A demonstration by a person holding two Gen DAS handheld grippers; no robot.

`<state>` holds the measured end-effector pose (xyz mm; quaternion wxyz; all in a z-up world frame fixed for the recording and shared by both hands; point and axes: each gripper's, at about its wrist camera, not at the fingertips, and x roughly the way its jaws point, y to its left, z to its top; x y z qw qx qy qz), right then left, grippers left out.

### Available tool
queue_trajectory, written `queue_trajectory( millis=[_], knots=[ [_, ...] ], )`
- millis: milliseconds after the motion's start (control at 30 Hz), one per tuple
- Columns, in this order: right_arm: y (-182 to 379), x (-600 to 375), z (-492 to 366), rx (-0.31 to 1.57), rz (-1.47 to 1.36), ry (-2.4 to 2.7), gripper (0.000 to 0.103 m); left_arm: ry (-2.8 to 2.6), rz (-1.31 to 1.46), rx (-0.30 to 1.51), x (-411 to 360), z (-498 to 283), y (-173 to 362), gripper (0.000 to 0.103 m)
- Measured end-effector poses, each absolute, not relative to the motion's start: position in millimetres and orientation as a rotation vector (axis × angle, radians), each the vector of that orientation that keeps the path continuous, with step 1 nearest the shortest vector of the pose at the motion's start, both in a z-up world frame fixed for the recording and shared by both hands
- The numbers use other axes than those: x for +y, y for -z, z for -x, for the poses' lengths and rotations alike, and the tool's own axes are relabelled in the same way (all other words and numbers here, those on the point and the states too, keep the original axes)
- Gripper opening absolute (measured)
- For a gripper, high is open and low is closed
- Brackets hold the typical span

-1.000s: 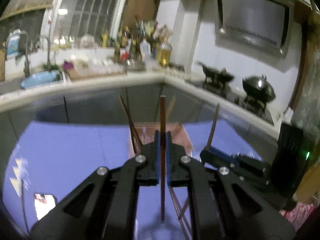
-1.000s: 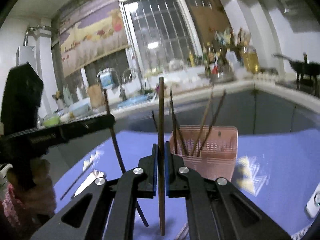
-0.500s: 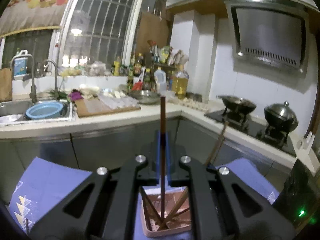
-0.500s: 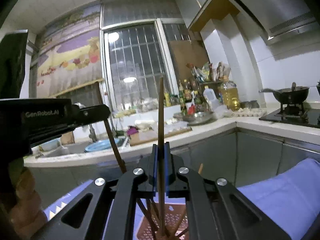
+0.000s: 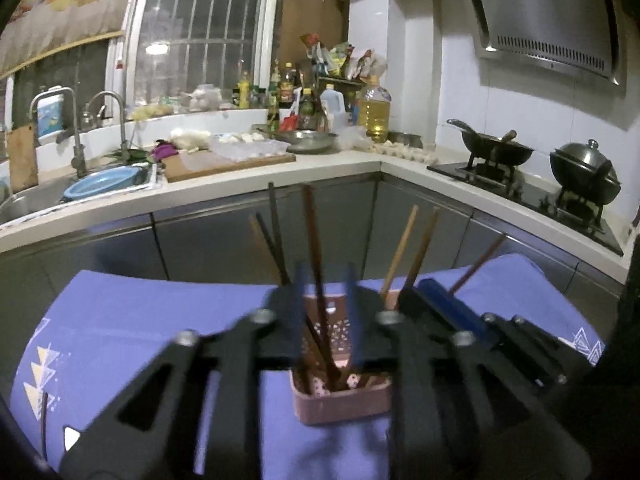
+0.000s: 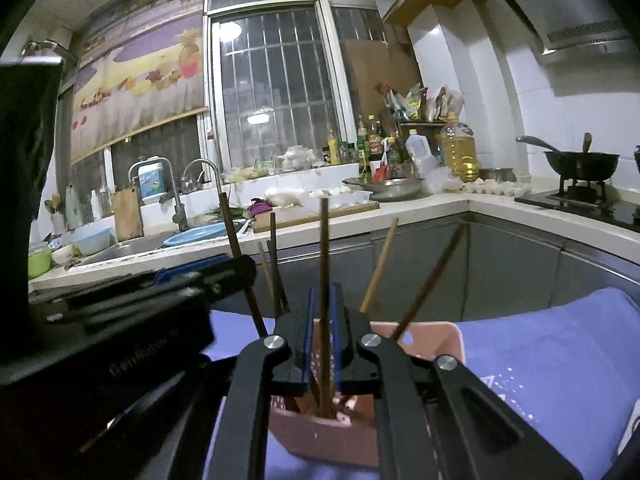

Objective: Organize utensils
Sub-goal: 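Lift both chopsticks over the pink caddy and lower them inside, then return both open tools to the last chopsticks on the cloth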

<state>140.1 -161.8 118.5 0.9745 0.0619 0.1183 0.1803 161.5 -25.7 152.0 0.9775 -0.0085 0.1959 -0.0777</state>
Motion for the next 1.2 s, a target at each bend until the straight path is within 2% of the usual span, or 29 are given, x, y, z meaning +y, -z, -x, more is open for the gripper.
queue_trajectory(
  millis=[67, 133, 267, 400, 500, 567, 633, 733, 833, 967, 1200],
  knots=[
    [-121.0, -164.1, -123.0, 0.221, -0.128, -0.359, 0.036, 0.145, 0.02, 0.363, -24.3, -146.9, -154.6, 0.036],
    [-123.8, -166.7, -107.1, 0.194, -0.133, -0.352, 0.046, 0.141, 0.018, 0.339, -23.3, -134.1, -160.1, 0.036],
    [-137.2, -176.8, -63.4, 0.149, -0.169, -0.351, 0.046, 0.126, 0.042, 0.276, -12.8, -104.2, -181.6, 0.05],
    [-133.0, -190.1, -22.4, 0.176, -0.212, -0.385, 0.046, 0.134, 0.096, 0.218, 11.3, -68.9, -198.7, 0.052],
    [-104.2, -191.1, -14.2, 0.324, -0.178, -0.394, 0.04, 0.157, 0.139, 0.245, 30.3, -49.4, -189.9, 0.052],
    [-73.0, -191.1, -17.7, 0.484, -0.15, -0.384, 0.025, 0.174, 0.164, 0.316, 40.1, -41.4, -169.0, 0.052],
    [-44.6, -193.1, -22.6, 0.62, -0.157, -0.371, 0.018, 0.179, 0.17, 0.399, 43.4, -38.8, -143.9, 0.052],
    [-9.9, -193.1, -25.0, 0.785, -0.172, -0.37, 0.016, 0.193, 0.19, 0.549, 44.2, -37.2, -97.1, 0.046],
    [7.1, -183.4, -21.1, 0.855, -0.137, -0.388, 0.016, 0.235, 0.223, 0.71, 38.8, -36.8, -52.6, 0.039],
    [16.6, -168.9, -20.2, 0.895, -0.075, -0.382, 0.013, 0.278, 0.217, 0.806, 23.8, -34.8, -24.2, 0.039],
    [14.1, -152.0, -15.9, 0.884, -0.019, -0.425, 0.011, 0.307, 0.168, 0.861, 2.4, -42.1, -8.3, 0.039]
  ],
)
